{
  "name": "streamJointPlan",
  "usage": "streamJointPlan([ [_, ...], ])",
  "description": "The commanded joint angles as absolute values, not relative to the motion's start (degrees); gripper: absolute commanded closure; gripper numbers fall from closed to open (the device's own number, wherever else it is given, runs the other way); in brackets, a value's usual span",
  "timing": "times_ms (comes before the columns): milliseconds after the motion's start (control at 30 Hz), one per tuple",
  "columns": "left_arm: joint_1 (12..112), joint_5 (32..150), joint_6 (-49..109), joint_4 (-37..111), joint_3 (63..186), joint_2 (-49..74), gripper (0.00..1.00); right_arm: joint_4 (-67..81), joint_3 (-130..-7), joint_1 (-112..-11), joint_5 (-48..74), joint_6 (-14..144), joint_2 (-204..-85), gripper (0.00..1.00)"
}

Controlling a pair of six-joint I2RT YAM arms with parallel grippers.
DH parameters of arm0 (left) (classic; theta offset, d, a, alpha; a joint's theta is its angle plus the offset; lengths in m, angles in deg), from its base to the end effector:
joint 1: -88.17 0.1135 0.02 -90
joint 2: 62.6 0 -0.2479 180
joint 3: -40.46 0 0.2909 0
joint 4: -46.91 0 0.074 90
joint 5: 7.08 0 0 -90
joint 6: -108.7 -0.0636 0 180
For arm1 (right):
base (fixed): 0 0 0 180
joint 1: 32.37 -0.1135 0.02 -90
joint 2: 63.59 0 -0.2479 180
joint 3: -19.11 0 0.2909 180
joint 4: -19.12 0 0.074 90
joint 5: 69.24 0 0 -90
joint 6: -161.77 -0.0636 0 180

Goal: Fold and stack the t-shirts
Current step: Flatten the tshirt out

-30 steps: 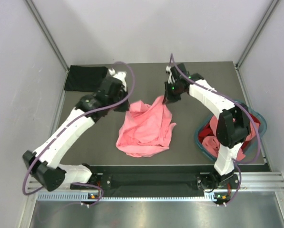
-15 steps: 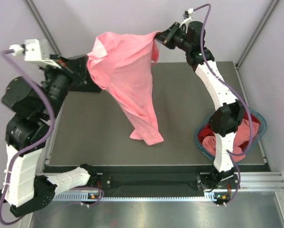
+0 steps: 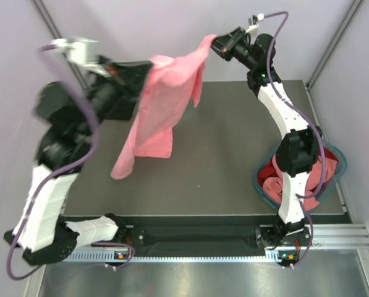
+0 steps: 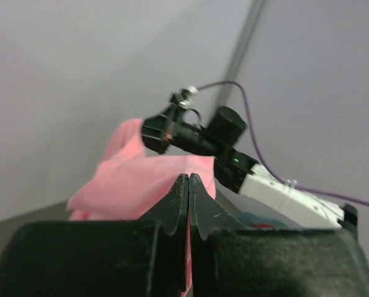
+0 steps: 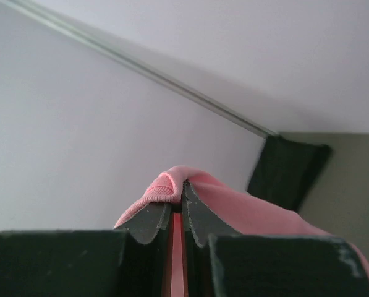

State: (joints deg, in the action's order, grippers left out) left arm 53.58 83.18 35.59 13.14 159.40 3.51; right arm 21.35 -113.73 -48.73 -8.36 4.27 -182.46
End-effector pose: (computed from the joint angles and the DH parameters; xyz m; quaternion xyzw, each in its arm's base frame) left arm 0.1854 -0.1282 0.6169 0.0911 0.5731 -0.3549 0.7330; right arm 0.5156 0.1836 0.4370 0.0695 0.6110 0.6295 0.4750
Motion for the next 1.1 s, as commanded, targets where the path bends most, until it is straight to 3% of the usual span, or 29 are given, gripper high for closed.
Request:
streamJointPlan([
  [0, 53.46, 98.81, 44.34, 19.42, 149.09, 11.83, 1.00, 19.10, -101.83, -42.93, -14.12, 7.16, -179.09, 0.94],
  [167, 50.47, 105.76, 47.97, 24.90, 136.66, 18.25, 1.00, -2.71, -86.23, -34.05, -12.03, 23.84, -173.72, 0.92],
  [300, 48.36, 108.14, 46.13, 21.14, 136.19, 28.25, 0.99, -22.71, -86.02, -29.74, -2.03, 39.66, -173.35, 0.71],
  [333, 48.45, 107.98, 46.12, 19.21, 136.55, 29.15, 0.92, -26.32, -87.00, -29.38, -1.05, 44.13, -173.80, 0.69],
  [367, 48.45, 107.28, 46.12, 17.71, 136.91, 29.77, 0.75, -28.96, -87.79, -29.38, -0.25, 46.26, -174.24, 0.66],
  [433, 48.80, 105.25, 45.51, 15.77, 137.70, 29.17, 0.61, -34.43, -88.77, -29.47, 4.31, 50.23, -173.54, 0.59],
  [467, 48.71, 104.90, 45.07, 15.50, 137.27, 28.03, 0.45, -35.05, -88.33, -29.38, 5.46, 51.11, -172.06, 0.57],
  [600, 49.58, 99.81, 43.32, 9.28, 134.46, 20.49, 0.30, -38.82, -87.97, -29.82, 9.68, 55.41, -169.33, 0.47],
  [867, 55.90, 88.21, 52.00, -2.08, 120.32, 5.01, 0.36, -38.49, -78.33, -43.86, 4.68, 59.12, -161.96, 0.49],
  [967, 62.58, 88.72, 56.74, -4.80, 113.81, -2.02, 0.44, -34.20, -69.19, -49.32, 3.54, 56.49, -158.00, 0.57],
  [1067, 70.67, 89.95, 58.33, -7.00, 108.10, -8.44, 0.51, -30.32, -61.10, -51.61, 3.27, 54.29, -155.62, 0.72],
])
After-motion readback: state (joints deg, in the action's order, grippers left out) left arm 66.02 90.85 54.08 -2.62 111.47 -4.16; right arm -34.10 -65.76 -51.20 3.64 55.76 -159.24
